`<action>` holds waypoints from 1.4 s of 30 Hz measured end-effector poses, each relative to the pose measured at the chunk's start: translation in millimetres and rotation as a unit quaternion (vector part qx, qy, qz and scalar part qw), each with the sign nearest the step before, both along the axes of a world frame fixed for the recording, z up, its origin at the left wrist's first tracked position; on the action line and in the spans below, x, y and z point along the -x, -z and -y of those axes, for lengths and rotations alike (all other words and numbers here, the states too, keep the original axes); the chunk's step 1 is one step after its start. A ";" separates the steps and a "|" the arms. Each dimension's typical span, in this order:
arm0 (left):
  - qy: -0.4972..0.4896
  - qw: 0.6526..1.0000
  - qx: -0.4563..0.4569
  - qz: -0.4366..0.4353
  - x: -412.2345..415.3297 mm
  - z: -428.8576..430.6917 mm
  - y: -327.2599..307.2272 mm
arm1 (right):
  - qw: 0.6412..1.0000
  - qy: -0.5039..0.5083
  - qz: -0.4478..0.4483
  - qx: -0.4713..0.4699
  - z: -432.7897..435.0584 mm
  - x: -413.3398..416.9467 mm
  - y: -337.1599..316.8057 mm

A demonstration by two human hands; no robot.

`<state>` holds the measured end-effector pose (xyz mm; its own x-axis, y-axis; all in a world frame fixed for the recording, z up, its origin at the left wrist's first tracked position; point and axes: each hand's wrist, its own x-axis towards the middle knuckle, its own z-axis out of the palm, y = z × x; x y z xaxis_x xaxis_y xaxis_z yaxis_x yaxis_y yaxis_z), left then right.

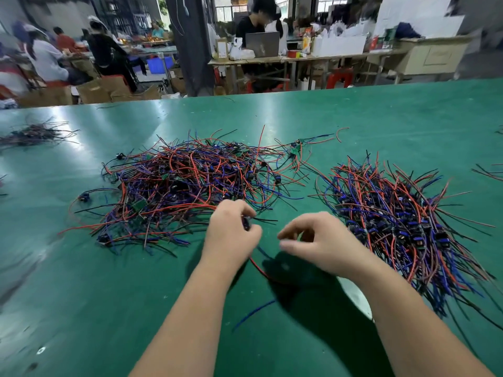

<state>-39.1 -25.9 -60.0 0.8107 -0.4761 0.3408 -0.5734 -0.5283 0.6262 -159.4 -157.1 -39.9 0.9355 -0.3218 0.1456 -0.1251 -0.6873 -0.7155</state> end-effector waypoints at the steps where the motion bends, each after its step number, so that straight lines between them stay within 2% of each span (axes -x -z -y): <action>1: 0.020 1.000 -0.004 0.004 2.5 2.1 0.5 | 0.997 -0.061 -0.045 0.006 -3.5 0.6 0.1; 3: 0.042 0.999 -0.018 0.005 1.7 1.6 2.3 | 0.982 -0.145 -0.109 0.050 -11.4 -0.5 4.5; 5: 0.034 0.997 -0.065 -0.007 -2.3 -2.0 5.2 | 0.979 -0.154 -0.111 0.080 -16.9 -3.0 6.6; 8: -0.014 0.992 -0.128 -0.004 -3.9 -5.3 6.1 | 0.983 -0.131 -0.102 0.083 -14.8 -3.9 5.8; 13: -0.055 0.994 -0.095 0.021 -3.8 -9.0 -0.9 | 0.983 -0.095 -0.109 0.111 -13.1 -3.0 8.4; 18: -0.073 0.986 -0.149 0.030 -7.0 -10.5 -1.1 | 0.988 0.020 -0.090 0.120 -5.9 -2.0 12.1; 20: -0.093 0.981 -0.160 0.060 -7.5 -10.4 -2.0 | 0.987 0.057 -0.088 0.118 -2.3 -1.6 12.8; 22: -0.112 0.979 -0.141 0.092 -6.9 -9.5 -2.2 | 0.983 0.075 -0.100 0.136 -0.2 -1.9 12.4; 24: -0.109 0.988 -0.050 0.100 -5.6 -9.1 -4.2 | 0.978 0.090 -0.110 0.150 0.3 -2.1 11.5; 26: -0.071 0.992 0.089 0.051 -3.1 -8.4 -10.1 | 0.977 0.104 -0.114 0.147 0.7 -2.2 10.6; 28: -0.021 0.974 0.221 -0.047 0.9 -5.8 -16.4 | 0.974 0.111 -0.127 0.153 0.4 -2.3 10.9; 30: 0.020 0.925 0.332 -0.185 5.7 -2.6 -23.2 | 0.969 0.115 -0.141 0.169 0.9 -3.0 11.9; 32: 0.055 0.869 0.398 -0.290 9.1 -1.0 -28.0 | 0.974 0.132 -0.107 0.151 2.3 -3.4 11.9; 36: 0.078 0.808 0.443 -0.381 11.1 -1.6 -33.6 | 0.983 0.172 0.055 0.034 7.2 1.2 1.1; 39: 0.093 0.783 0.442 -0.429 15.6 -0.2 -36.9 | 0.980 0.166 0.106 -0.001 8.1 3.8 -3.2; 40: 0.101 0.778 0.435 -0.443 18.3 1.4 -37.2 | 0.979 0.158 0.124 -0.039 6.6 4.0 -3.7; 42: 0.121 0.779 0.407 -0.462 25.5 4.8 -37.2 | 0.964 0.112 0.167 -0.175 0.5 3.0 -6.2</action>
